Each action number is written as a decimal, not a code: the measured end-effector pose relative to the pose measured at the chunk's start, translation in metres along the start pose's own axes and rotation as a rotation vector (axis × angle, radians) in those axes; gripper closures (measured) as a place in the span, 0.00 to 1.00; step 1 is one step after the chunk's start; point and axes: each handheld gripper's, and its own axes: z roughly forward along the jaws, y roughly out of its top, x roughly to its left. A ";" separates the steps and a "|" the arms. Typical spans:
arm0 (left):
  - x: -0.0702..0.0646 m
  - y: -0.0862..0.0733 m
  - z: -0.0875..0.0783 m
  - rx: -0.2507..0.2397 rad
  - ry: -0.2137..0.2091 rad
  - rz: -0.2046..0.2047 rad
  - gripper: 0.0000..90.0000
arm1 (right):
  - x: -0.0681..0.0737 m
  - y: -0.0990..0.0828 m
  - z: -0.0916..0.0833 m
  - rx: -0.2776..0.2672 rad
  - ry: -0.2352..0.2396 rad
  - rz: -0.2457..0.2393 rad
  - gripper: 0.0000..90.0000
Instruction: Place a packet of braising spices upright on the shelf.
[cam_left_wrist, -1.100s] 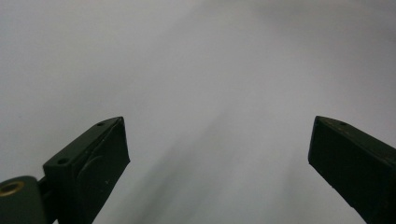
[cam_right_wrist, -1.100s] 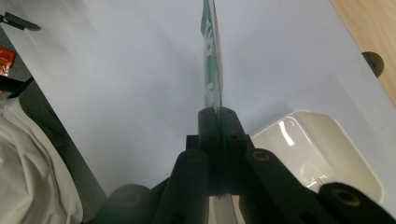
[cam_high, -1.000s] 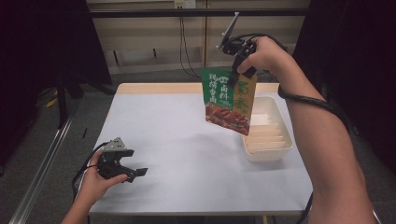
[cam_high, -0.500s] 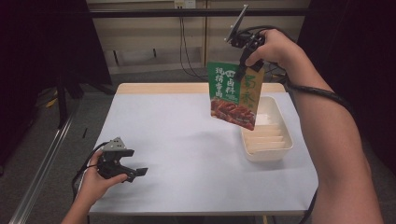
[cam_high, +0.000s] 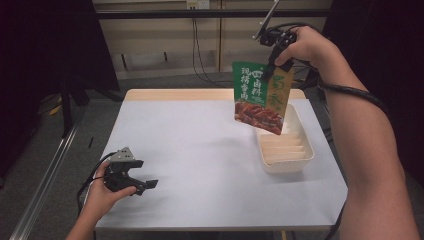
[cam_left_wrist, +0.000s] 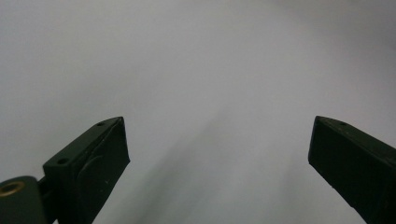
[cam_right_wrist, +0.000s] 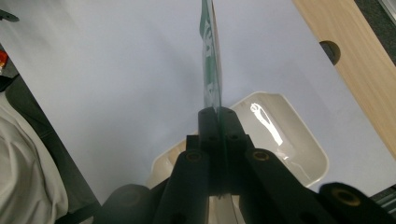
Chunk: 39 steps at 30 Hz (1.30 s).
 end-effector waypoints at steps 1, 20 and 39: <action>0.000 0.000 0.000 0.000 0.000 0.000 0.05 | -0.001 -0.001 0.000 -0.004 0.002 -0.002 1.00; -0.001 0.000 0.002 0.004 0.007 0.000 0.05 | -0.027 -0.030 -0.013 -0.004 -0.024 0.003 1.00; -0.001 0.002 0.005 0.017 0.011 0.001 0.05 | -0.054 -0.052 0.001 0.000 -0.038 0.046 1.00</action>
